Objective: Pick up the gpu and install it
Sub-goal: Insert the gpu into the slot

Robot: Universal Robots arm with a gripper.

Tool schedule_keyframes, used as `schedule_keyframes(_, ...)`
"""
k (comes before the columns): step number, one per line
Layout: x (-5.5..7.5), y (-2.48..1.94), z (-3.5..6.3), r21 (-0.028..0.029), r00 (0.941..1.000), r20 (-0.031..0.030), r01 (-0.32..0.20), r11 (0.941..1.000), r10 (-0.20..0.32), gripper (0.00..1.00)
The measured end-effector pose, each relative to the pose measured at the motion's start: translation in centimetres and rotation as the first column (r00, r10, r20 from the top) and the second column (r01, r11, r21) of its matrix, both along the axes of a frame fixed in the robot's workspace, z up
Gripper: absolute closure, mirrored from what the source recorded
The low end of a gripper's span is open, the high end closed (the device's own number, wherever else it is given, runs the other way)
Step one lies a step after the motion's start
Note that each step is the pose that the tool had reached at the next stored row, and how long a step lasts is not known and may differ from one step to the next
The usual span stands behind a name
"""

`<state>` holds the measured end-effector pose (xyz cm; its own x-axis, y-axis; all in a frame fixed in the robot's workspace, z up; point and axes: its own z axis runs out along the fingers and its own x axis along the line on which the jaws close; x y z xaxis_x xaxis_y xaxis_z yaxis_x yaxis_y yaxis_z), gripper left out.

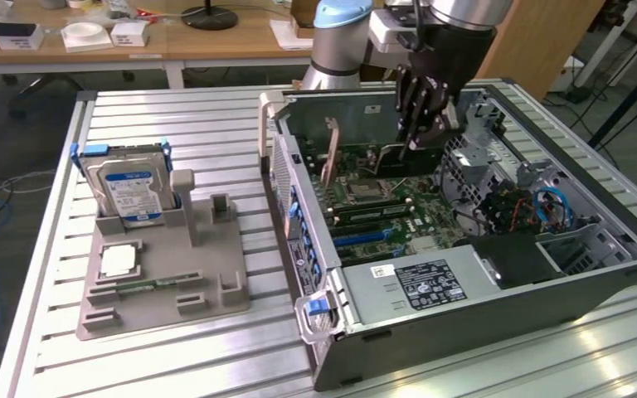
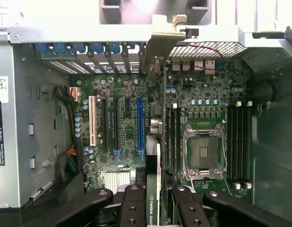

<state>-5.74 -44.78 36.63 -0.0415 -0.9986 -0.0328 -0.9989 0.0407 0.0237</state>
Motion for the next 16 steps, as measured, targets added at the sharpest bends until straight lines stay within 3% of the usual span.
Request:
schedule_keyframes(11,0.0,0.00,-1.57,0.0000,1.0000,0.0000,0.000,1.0000,0.000,0.74)
schedule_keyframes(16,0.0,-0.24,-1.84,0.0002,1.0000,0.0001,0.000,1.0000,0.000,0.74)
